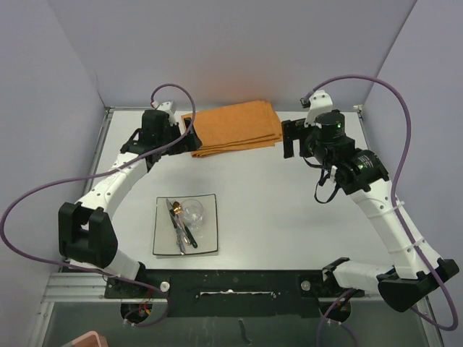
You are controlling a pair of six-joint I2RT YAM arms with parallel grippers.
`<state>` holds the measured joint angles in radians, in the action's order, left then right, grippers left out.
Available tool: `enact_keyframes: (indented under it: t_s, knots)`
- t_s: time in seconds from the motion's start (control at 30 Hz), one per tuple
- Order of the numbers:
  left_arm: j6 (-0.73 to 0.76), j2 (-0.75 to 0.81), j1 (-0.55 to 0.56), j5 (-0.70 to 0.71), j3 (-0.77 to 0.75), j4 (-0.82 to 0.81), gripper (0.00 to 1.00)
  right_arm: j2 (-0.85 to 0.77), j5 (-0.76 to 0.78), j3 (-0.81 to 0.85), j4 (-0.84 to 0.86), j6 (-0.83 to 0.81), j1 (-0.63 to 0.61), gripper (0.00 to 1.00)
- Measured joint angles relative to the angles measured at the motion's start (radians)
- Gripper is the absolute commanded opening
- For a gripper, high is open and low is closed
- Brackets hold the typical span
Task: Set the dinner table for one person
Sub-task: Move the plate to the center of the board.
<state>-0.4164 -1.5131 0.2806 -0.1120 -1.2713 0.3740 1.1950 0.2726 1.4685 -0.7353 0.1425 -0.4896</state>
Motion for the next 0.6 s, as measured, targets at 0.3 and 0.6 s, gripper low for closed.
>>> enact_keyframes:
  t_s: [0.3,0.6]
  knots:
    - [-0.115,-0.107,-0.008,-0.05,0.027,-0.157,0.96,-0.014,0.004,-0.026,-0.004,0.002,0.0,0.98]
    - [-0.229,-0.137,-0.023,-0.048,0.133,-0.259,0.94,-0.013,0.018,-0.035,-0.023,0.003,0.004,0.98]
